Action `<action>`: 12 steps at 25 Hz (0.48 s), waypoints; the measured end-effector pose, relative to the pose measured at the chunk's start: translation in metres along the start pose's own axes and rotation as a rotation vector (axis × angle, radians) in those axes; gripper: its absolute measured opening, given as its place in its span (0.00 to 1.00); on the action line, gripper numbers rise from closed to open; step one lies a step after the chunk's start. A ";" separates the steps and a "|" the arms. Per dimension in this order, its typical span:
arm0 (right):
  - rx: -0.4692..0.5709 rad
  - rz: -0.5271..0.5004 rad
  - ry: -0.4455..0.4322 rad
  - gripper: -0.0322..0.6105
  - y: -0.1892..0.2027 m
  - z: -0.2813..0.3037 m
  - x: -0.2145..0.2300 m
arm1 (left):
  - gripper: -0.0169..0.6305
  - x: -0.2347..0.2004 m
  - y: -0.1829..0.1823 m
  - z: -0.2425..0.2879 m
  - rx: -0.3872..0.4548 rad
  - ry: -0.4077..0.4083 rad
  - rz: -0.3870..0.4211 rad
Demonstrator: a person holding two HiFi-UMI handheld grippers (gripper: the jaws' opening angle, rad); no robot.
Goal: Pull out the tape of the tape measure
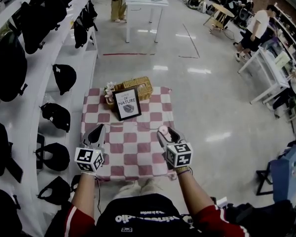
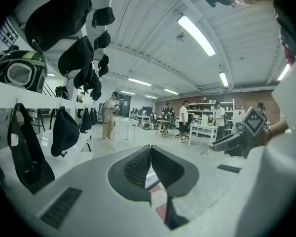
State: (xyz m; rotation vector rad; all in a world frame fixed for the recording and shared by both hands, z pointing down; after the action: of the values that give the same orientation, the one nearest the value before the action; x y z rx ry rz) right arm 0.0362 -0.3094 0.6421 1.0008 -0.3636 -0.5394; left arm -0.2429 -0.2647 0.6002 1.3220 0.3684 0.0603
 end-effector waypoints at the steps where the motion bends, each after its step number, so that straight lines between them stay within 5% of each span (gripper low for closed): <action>1: -0.006 0.006 0.003 0.40 0.006 0.003 0.001 | 0.04 -0.001 0.007 0.003 -0.007 -0.002 -0.003; 12: -0.079 0.012 0.002 0.40 0.059 0.042 0.007 | 0.04 -0.016 0.092 0.028 -0.137 -0.028 -0.006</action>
State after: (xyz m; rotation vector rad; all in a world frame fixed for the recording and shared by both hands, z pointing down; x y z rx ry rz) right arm 0.0350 -0.3168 0.7142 0.9227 -0.3436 -0.5384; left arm -0.2349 -0.2716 0.6974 1.1852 0.3385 0.0610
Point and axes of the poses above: the fingertips, and each gripper's own axes: z forward along the fingers, x to its right, y out of its underside, the point moved 2 cm from there along -z, backward along the fingers, and after that the axes turned 7 degrees about -z, right-handed, at the moved point
